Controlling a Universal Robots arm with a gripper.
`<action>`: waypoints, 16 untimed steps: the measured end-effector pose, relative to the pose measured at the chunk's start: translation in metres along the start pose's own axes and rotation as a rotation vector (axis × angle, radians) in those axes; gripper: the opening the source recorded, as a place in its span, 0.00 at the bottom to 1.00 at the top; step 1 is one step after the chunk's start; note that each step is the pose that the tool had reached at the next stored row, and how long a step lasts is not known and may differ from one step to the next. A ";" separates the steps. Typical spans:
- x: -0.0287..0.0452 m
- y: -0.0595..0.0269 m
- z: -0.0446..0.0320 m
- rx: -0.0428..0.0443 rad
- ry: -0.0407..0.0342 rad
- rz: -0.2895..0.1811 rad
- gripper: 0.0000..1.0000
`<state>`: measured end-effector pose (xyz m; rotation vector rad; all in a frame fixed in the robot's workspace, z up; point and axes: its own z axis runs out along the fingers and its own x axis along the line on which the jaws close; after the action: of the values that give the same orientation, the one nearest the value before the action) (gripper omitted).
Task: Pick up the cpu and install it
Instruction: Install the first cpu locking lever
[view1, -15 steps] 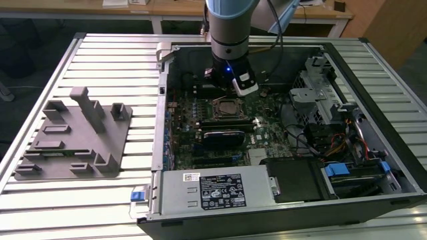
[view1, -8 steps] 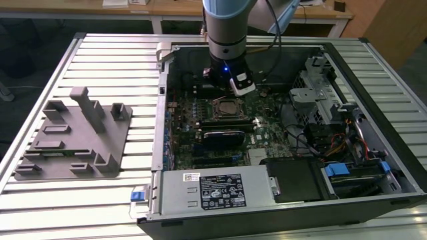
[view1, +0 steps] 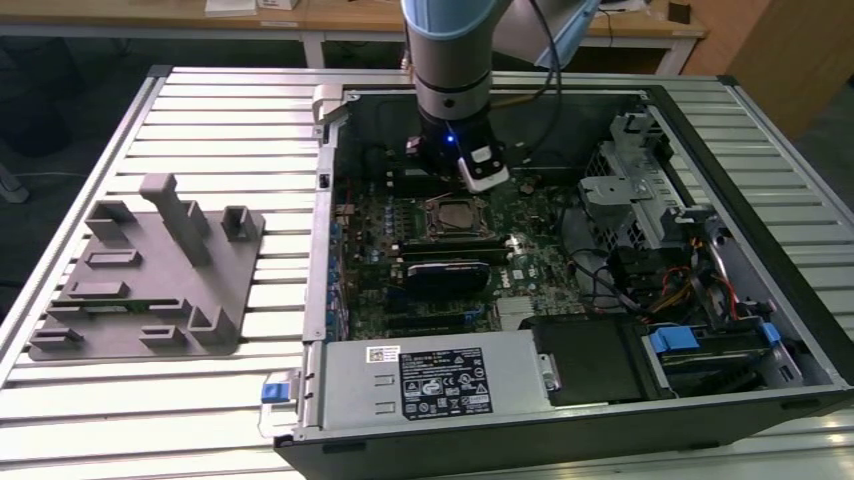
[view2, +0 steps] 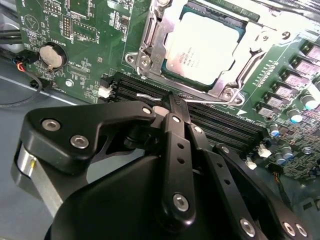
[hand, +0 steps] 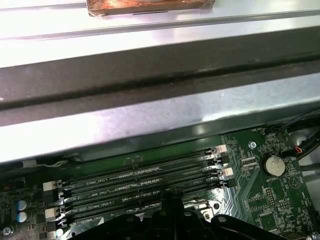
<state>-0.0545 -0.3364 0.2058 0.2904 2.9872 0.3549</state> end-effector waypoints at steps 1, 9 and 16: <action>0.0006 0.0003 0.0001 0.0000 -0.0002 0.000 0.11; 0.0026 0.0003 0.0017 -0.0014 -0.0075 0.000 0.11; 0.0028 -0.0001 0.0034 0.0006 -0.0159 0.023 0.11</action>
<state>-0.0568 -0.3352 0.2022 0.3269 2.9707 0.3525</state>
